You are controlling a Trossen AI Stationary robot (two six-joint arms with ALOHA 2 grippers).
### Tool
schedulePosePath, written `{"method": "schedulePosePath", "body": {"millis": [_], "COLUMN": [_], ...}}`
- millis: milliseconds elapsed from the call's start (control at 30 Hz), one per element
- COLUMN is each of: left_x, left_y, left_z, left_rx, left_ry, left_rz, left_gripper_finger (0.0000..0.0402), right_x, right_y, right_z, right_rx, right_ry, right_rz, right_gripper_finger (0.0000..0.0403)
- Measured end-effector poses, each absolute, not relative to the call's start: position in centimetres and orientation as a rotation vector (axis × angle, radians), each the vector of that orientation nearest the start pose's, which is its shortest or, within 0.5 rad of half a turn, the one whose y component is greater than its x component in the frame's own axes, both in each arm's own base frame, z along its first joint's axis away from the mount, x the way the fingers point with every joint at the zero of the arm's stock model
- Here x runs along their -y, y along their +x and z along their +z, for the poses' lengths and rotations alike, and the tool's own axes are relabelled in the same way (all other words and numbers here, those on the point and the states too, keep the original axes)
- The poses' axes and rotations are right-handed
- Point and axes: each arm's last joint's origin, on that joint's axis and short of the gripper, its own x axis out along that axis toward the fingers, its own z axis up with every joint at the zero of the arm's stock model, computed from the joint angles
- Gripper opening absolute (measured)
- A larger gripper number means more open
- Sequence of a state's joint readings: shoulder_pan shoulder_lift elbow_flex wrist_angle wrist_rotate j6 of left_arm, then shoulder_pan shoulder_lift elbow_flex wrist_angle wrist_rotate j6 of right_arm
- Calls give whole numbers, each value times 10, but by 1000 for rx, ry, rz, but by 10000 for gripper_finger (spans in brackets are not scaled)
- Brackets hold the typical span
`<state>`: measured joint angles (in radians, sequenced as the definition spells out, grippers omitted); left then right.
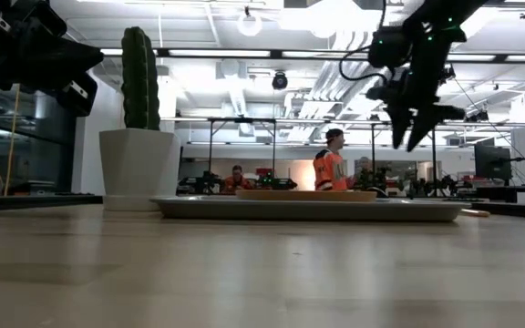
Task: Pick and place plate/cup/fork/spoon on tray
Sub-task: Put the yellow spoon on the gray serving tray to the left of the orange plate
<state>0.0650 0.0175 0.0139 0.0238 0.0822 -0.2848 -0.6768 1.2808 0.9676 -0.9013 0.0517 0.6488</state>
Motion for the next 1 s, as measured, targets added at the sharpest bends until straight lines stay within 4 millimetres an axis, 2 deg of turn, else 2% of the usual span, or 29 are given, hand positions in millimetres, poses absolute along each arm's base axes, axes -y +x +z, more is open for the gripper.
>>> {"method": "schedulePosePath", "body": {"millis": [167, 300, 400, 567, 633, 800, 1000], "left_x": [-4, -4, -4, -4, -4, -4, -4], "left_y": [98, 98, 98, 98, 98, 98, 98], "left_z": [169, 169, 169, 169, 169, 169, 169], "left_rx": [17, 17, 17, 17, 18, 17, 18], "left_ry": [-283, -283, -283, -283, -283, -283, -283], "left_rz": [-20, -20, -20, -20, -20, -20, -20], "left_gripper_finger": [1, 1, 1, 1, 1, 1, 1], "right_x": [154, 162, 166, 161, 160, 159, 164], "right_y": [167, 157, 148, 131, 126, 119, 114], "right_z": [242, 240, 232, 188, 176, 158, 144], "right_rx": [-1024, -1060, -1046, -1054, -1035, -996, -974], "right_ry": [925, 864, 905, 1044, 1060, 1007, 1030], "right_rz": [-1067, -1192, -1218, -1213, -1232, -1357, -1344], "right_gripper_finger": [171, 207, 222, 224, 225, 225, 225]}}
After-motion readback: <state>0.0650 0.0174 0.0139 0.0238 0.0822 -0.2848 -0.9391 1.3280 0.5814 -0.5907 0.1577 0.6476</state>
